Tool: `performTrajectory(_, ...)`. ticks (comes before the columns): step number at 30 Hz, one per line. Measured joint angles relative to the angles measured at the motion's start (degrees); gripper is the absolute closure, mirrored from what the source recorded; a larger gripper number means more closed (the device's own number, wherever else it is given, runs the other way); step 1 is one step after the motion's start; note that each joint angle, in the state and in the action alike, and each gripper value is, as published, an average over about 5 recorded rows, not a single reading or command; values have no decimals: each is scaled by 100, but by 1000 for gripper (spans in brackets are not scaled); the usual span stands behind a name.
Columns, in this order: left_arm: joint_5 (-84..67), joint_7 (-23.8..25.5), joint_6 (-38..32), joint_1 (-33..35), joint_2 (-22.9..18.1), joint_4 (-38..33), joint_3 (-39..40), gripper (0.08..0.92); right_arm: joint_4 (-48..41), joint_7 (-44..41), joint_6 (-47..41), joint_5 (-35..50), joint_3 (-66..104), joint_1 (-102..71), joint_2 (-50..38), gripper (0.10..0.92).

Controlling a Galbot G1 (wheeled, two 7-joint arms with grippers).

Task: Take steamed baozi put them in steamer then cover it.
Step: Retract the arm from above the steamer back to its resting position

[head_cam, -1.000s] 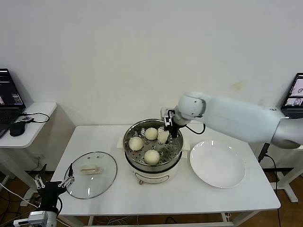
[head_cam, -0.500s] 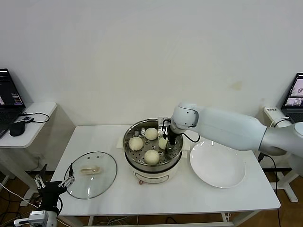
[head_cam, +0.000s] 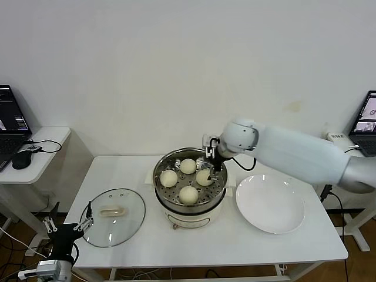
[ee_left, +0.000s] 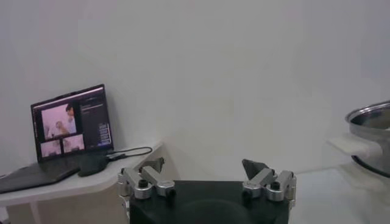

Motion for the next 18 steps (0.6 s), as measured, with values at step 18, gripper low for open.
performTrajectory(18,3,-133,-5,-26,-66,177,169,177,1410,3196,2073,360,3568,-3752,-1247,203)
